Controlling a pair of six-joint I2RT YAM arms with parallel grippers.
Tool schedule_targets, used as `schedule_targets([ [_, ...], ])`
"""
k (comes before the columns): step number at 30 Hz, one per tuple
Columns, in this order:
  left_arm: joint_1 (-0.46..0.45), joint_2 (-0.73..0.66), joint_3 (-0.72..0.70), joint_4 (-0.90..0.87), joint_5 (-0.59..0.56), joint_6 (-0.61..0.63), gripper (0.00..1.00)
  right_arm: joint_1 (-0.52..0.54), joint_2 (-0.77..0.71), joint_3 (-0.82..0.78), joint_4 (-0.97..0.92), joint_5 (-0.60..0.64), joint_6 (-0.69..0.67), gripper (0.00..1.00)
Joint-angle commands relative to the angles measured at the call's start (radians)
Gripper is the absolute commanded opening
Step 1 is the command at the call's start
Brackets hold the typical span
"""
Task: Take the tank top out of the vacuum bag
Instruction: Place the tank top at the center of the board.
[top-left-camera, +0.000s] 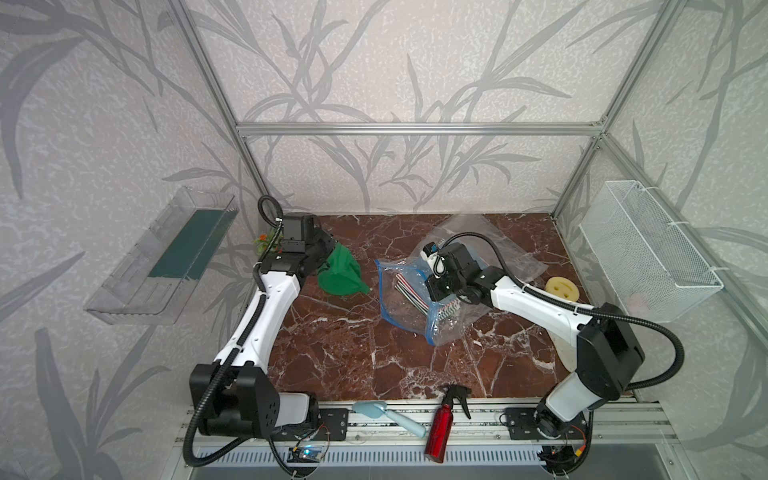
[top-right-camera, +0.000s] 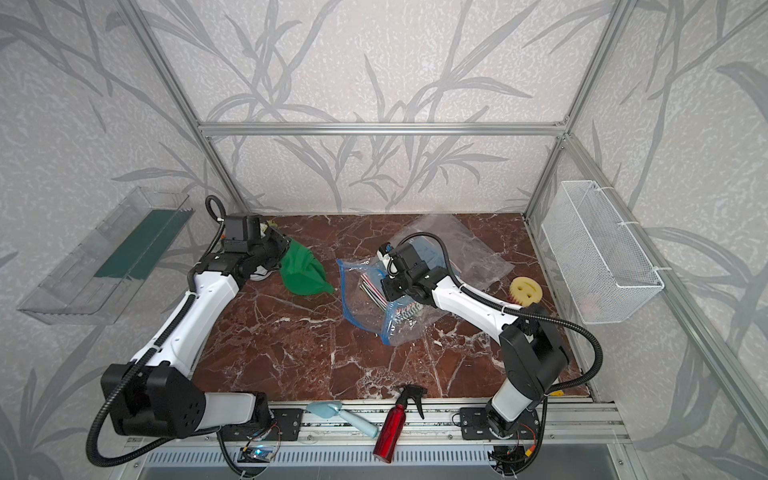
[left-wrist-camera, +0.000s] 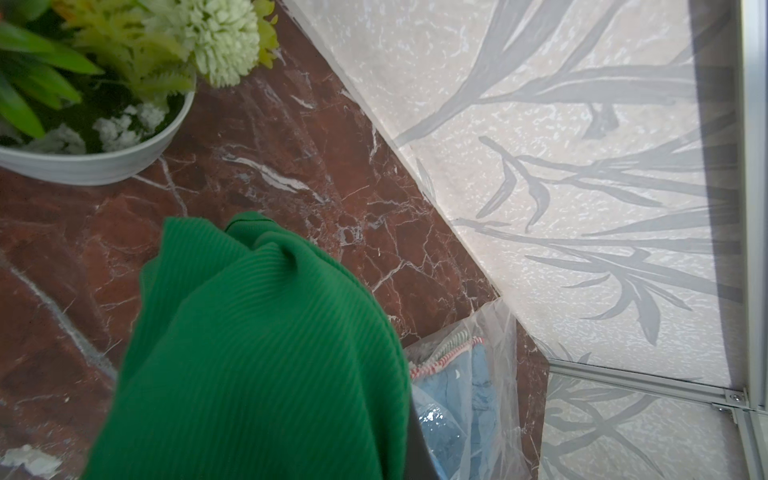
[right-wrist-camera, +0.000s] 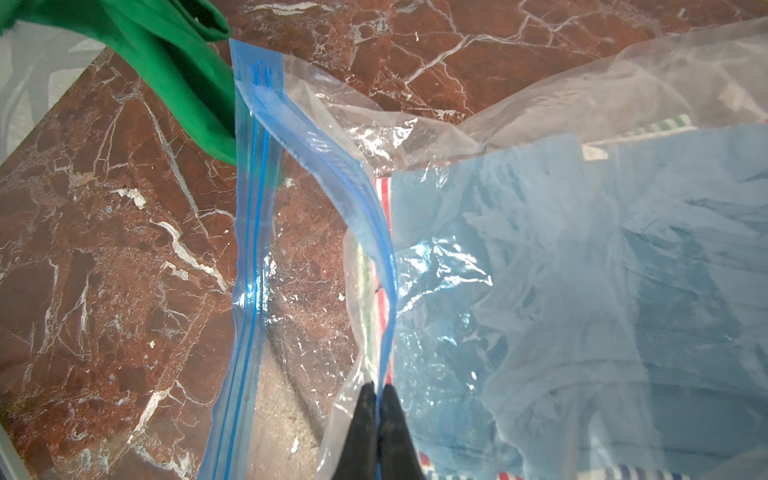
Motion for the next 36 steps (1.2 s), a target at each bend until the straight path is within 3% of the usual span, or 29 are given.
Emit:
schedule_targets([
  [1,0.009,-0.002,0.084,0.047,-0.022,0.030,0.00,-0.004,-0.002,0.021,-0.027,-0.006,-0.007,0.00],
  [7,0.011,-0.065,-0.033,0.026,-0.086,-0.007,0.00,-0.004,-0.005,-0.003,-0.020,-0.009,-0.002,0.00],
  [13,0.011,-0.194,-0.411,0.085,-0.136,-0.237,0.00,-0.003,0.020,0.006,-0.017,-0.033,0.002,0.00],
  [17,0.009,-0.251,-0.559,0.077,-0.150,-0.359,0.00,-0.003,0.037,0.027,-0.030,-0.059,0.004,0.00],
  [25,0.007,-0.351,-0.669,-0.052,-0.205,-0.460,0.00,-0.002,0.045,0.017,-0.016,-0.081,0.022,0.00],
  [33,0.003,-0.385,-0.708,-0.122,-0.209,-0.471,0.00,-0.003,0.040,0.013,-0.016,-0.087,0.026,0.00],
  [36,0.003,-0.376,-0.705,-0.168,-0.213,-0.462,0.12,-0.003,0.038,0.009,-0.013,-0.087,0.028,0.00],
])
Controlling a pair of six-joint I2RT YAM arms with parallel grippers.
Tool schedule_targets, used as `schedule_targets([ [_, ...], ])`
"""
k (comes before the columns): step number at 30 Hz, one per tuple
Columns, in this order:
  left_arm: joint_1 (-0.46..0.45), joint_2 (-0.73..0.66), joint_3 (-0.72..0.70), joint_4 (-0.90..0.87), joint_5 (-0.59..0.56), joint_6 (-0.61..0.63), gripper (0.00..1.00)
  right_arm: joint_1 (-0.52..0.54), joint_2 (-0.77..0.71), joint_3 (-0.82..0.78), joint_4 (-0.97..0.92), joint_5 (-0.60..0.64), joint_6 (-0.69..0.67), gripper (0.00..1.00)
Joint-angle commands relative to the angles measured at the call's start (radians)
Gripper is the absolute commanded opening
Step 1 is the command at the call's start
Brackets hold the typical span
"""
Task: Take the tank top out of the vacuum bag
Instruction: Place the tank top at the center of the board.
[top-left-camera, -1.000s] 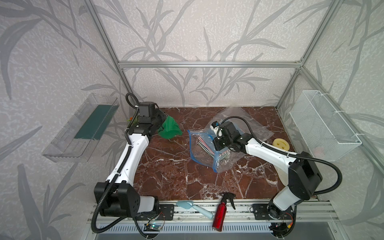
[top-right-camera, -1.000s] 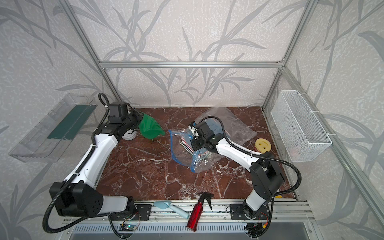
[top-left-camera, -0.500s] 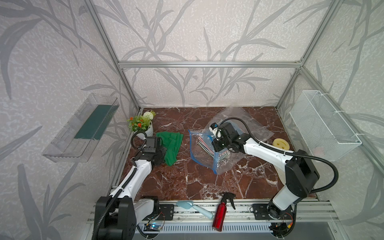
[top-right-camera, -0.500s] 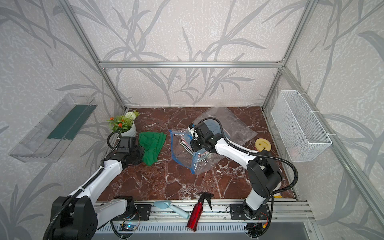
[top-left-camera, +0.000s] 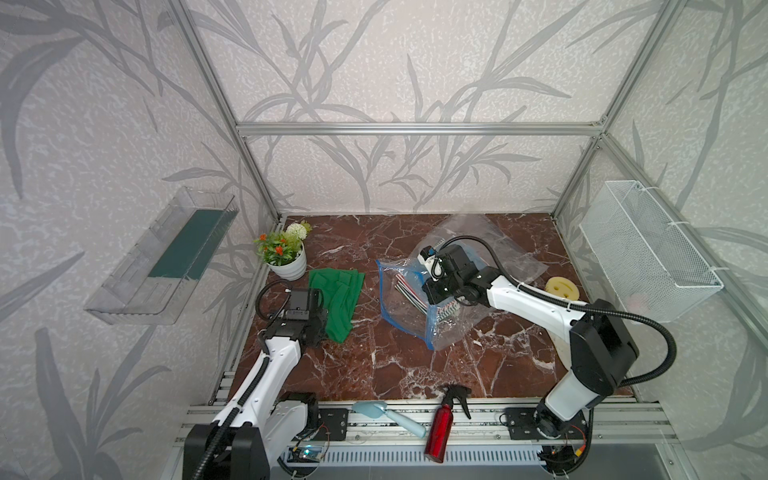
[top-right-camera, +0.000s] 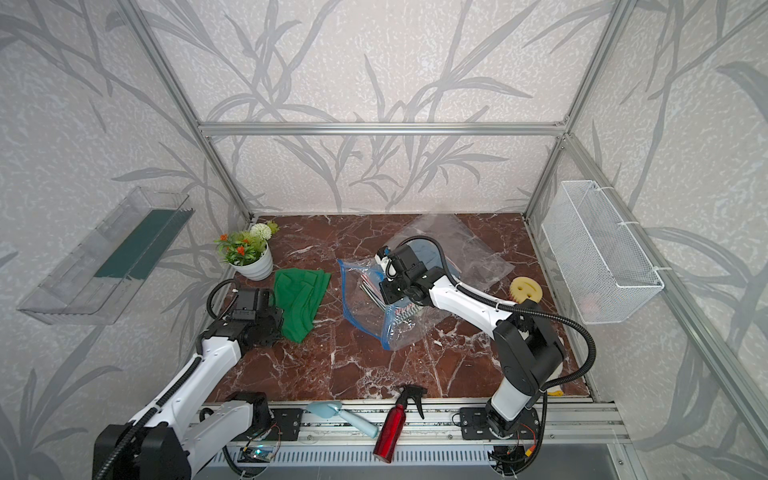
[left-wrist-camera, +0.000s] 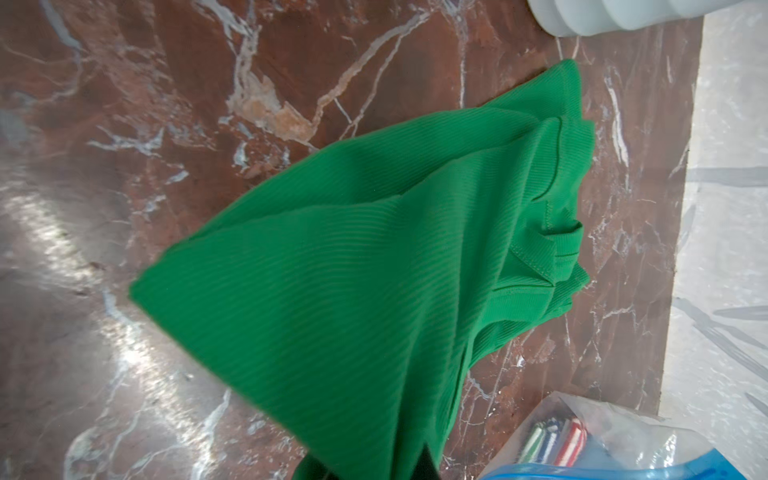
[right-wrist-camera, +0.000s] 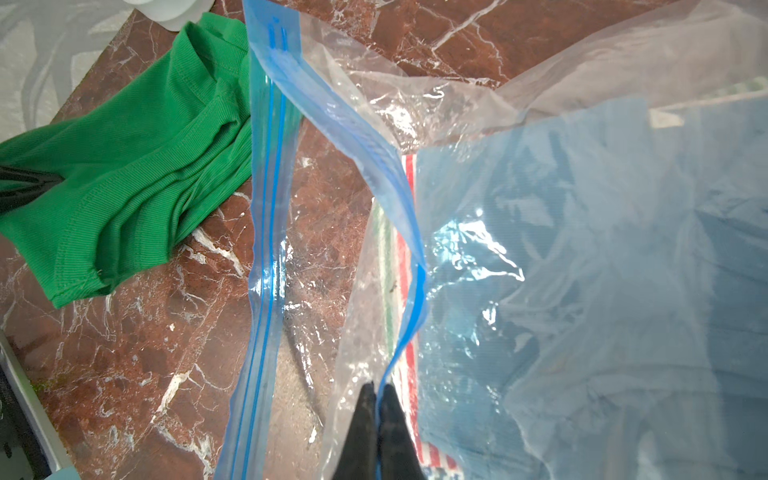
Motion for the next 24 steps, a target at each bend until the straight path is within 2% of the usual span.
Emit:
schedule_targets([
  [1,-0.001,-0.001,-0.006,-0.086,-0.029,-0.018,0.17,-0.003,0.003,0.006,-0.010,-0.015,0.009,0.00],
  [4,-0.001,0.002,0.005,-0.134,-0.020,0.005,0.31,-0.002,0.002,-0.001,-0.005,-0.013,0.008,0.00],
  [9,-0.013,-0.041,0.040,-0.280,-0.058,0.046,0.44,-0.003,0.001,-0.011,0.000,-0.009,0.001,0.00],
  [13,-0.033,-0.096,0.071,-0.340,-0.060,0.123,0.45,-0.002,0.009,-0.013,0.010,-0.012,0.000,0.00],
  [16,-0.079,-0.074,0.123,-0.351,-0.054,0.236,0.44,-0.003,0.016,-0.015,0.017,-0.018,0.000,0.00],
  [20,-0.208,0.116,0.201,-0.346,-0.009,0.427,0.40,-0.003,0.024,-0.018,0.025,-0.026,0.004,0.00],
  [24,-0.372,0.251,0.271,-0.394,-0.074,0.486,0.39,-0.002,0.016,-0.023,0.017,-0.026,0.005,0.00],
])
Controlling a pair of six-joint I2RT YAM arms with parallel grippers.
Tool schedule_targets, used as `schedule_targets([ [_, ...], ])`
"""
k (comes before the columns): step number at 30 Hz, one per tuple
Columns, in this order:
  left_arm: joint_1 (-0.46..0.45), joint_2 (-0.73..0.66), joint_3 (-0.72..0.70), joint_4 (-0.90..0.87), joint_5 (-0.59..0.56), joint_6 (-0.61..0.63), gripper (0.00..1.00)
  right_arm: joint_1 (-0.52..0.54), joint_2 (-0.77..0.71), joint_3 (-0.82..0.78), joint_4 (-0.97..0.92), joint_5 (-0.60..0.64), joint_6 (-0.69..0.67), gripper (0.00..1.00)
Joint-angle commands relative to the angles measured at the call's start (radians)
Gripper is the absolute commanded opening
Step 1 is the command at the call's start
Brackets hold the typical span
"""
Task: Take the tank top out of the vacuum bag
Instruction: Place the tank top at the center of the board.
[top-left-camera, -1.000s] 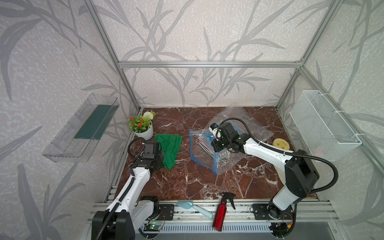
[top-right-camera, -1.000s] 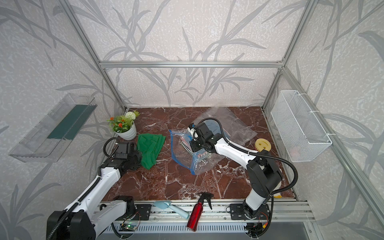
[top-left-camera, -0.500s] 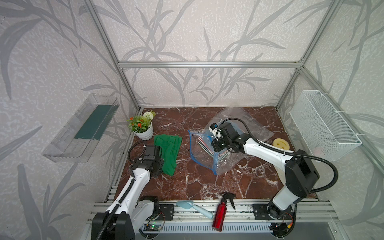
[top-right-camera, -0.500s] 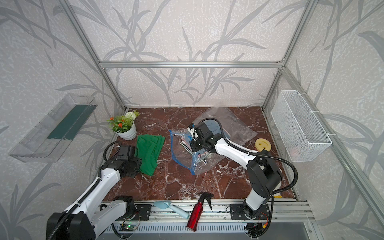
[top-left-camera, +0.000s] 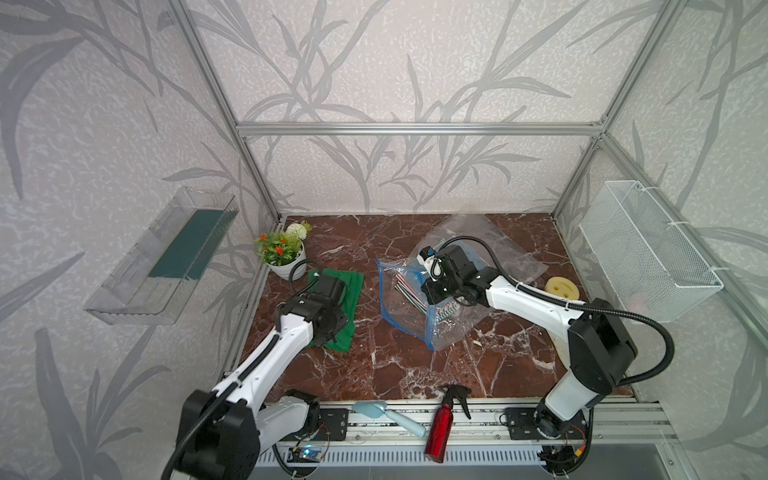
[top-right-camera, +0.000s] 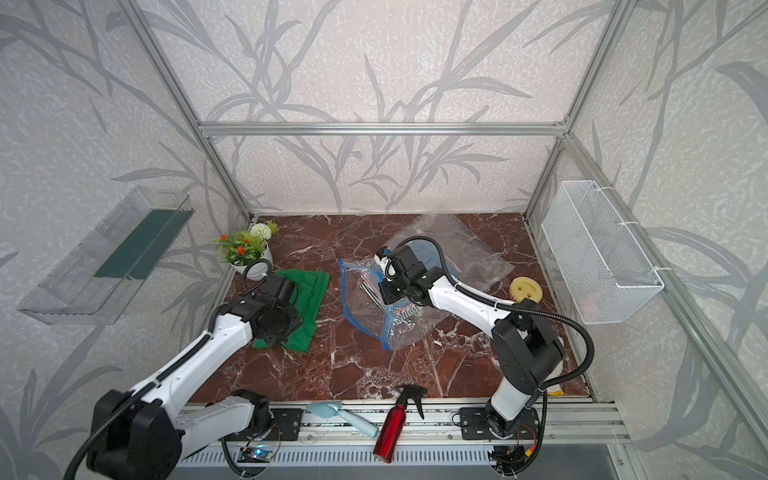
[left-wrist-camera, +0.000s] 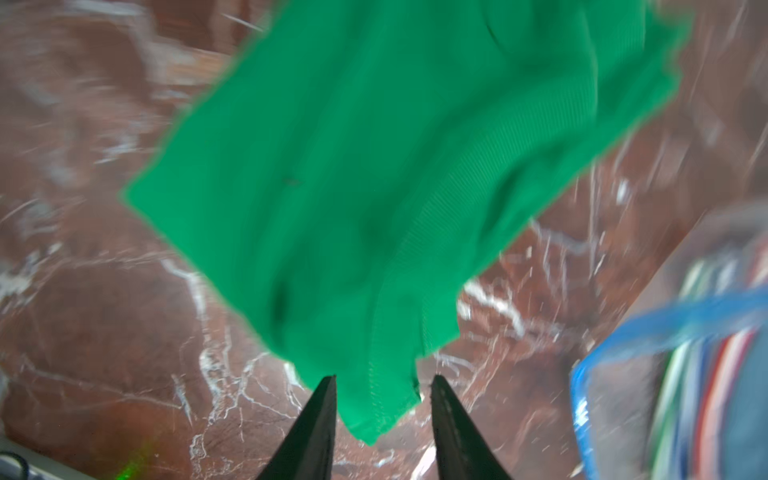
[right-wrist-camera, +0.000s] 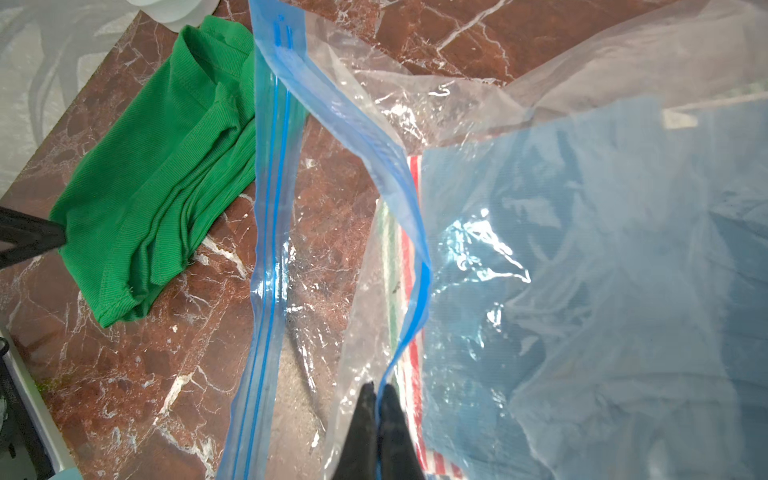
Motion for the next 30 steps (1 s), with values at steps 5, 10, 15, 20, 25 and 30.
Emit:
schedule_targets([
  [5,-0.173,0.121,0.028,-0.098,-0.085,0.110,0.39,-0.003,-0.001,-0.028,0.003,-0.008,0.003,0.00],
  [10,-0.194,0.205,0.013,-0.057,-0.091,0.121,0.44,-0.003,0.006,-0.023,0.002,-0.021,0.007,0.00],
  [15,-0.194,0.274,0.038,-0.043,-0.137,0.120,0.47,-0.003,-0.002,-0.021,-0.007,-0.011,0.002,0.00],
  [20,-0.191,0.354,0.061,-0.008,-0.134,0.141,0.41,-0.003,0.003,-0.021,-0.010,-0.011,0.001,0.00],
  [25,-0.191,0.371,0.045,0.015,-0.134,0.125,0.00,-0.004,-0.004,-0.026,-0.012,-0.008,-0.004,0.00],
  [30,-0.191,0.256,0.027,0.061,-0.075,0.153,0.00,-0.004,0.001,-0.024,-0.018,-0.008,-0.010,0.00],
])
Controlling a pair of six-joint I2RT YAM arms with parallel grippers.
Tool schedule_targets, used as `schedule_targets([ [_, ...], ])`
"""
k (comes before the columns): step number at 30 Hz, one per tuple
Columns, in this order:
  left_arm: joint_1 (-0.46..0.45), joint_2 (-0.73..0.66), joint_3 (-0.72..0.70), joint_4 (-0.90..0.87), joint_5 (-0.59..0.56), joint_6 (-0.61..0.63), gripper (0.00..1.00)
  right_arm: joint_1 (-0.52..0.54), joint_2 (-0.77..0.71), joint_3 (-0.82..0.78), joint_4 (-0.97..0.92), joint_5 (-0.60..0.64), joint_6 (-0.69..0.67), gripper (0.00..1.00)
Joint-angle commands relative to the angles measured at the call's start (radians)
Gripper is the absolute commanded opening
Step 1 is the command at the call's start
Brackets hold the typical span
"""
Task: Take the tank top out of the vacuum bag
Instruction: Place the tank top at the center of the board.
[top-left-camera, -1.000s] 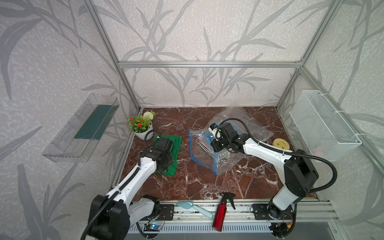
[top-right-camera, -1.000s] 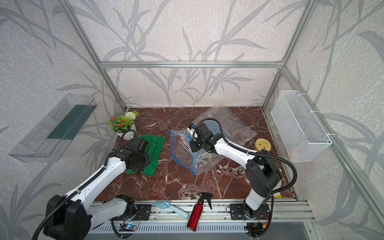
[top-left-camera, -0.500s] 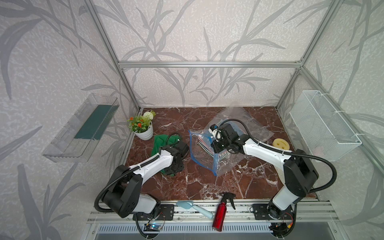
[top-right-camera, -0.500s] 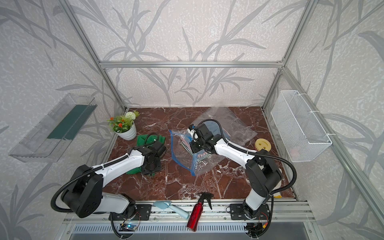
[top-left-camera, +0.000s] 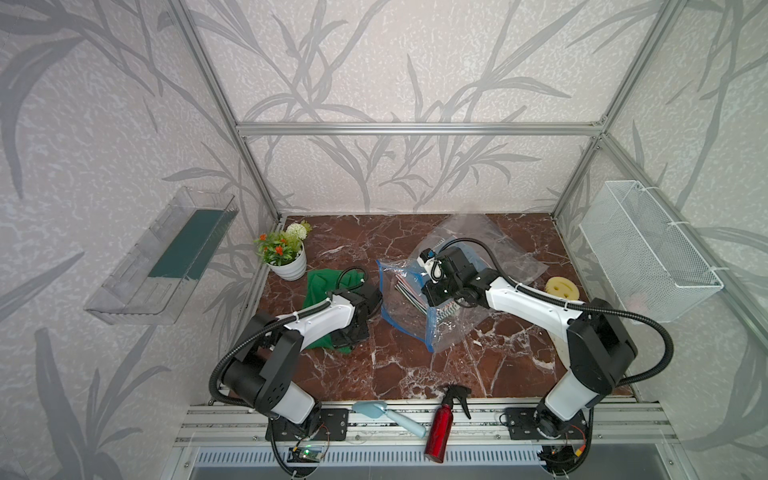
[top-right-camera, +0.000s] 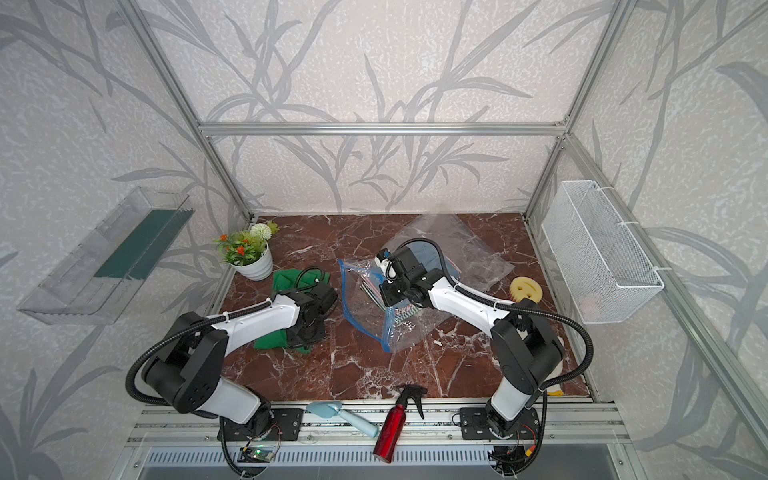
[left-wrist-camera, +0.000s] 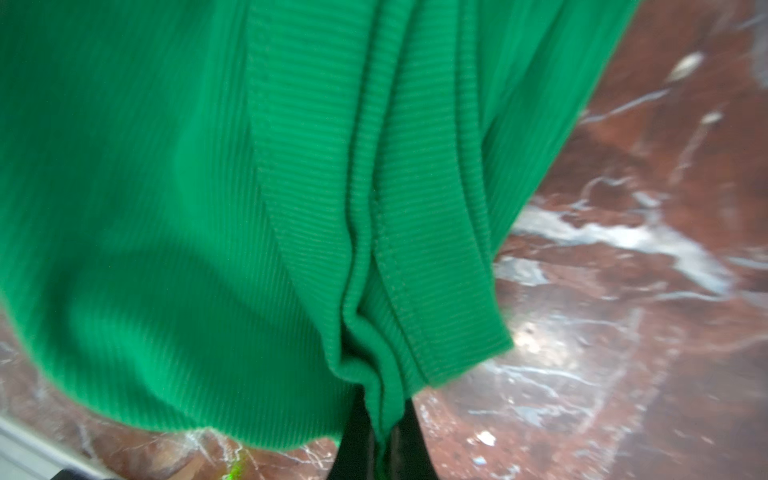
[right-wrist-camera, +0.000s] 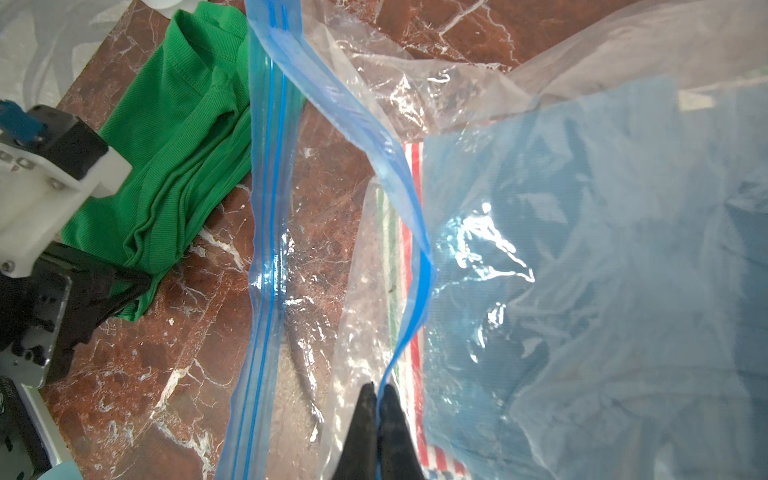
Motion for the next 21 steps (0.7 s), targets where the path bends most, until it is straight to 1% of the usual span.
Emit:
schedule_targets([
  [1,0.000,-0.106,-0.011,0.062,0.057,0.028,0.00,-0.004,0.004,-0.007,-0.022,-0.006,-0.006,0.00],
  [3,0.008,-0.179,-0.030,0.129,0.154,0.066,0.00,-0.004,0.008,-0.005,-0.020,-0.013,-0.002,0.00],
  [5,0.014,-0.247,-0.055,0.183,0.219,0.085,0.00,-0.004,0.010,-0.002,-0.019,-0.019,0.003,0.00],
  [7,0.019,-0.298,-0.081,0.203,0.230,0.083,0.00,-0.004,0.012,-0.001,-0.018,-0.023,0.005,0.00],
  [8,0.025,-0.312,-0.092,0.206,0.234,0.090,0.03,-0.004,0.013,0.000,-0.017,-0.024,0.006,0.00],
  [10,0.042,-0.333,-0.109,0.219,0.250,0.114,0.18,-0.003,0.016,0.004,-0.018,-0.026,0.008,0.00],
  [11,0.056,-0.347,-0.117,0.230,0.281,0.129,0.26,-0.004,0.019,0.006,-0.018,-0.029,0.009,0.00],
  [12,0.068,-0.363,-0.119,0.231,0.298,0.137,0.31,-0.004,0.019,0.008,-0.021,-0.033,0.009,0.00],
  [13,0.077,-0.381,-0.123,0.229,0.287,0.132,0.34,-0.004,0.020,0.012,-0.023,-0.037,0.011,0.00],
  [14,0.082,-0.410,-0.123,0.211,0.244,0.116,0.36,-0.004,0.020,0.012,-0.024,-0.038,0.011,0.00],
  [17,0.115,-0.475,-0.132,0.104,0.028,-0.004,0.39,-0.004,0.017,0.013,-0.024,-0.039,0.014,0.00],
  [19,0.163,-0.494,-0.147,0.001,-0.067,-0.109,0.40,-0.003,0.017,0.012,-0.025,-0.041,0.014,0.00],
  [21,0.225,-0.486,-0.174,-0.079,-0.100,-0.168,0.39,-0.002,0.016,0.010,-0.023,-0.042,0.015,0.00],
])
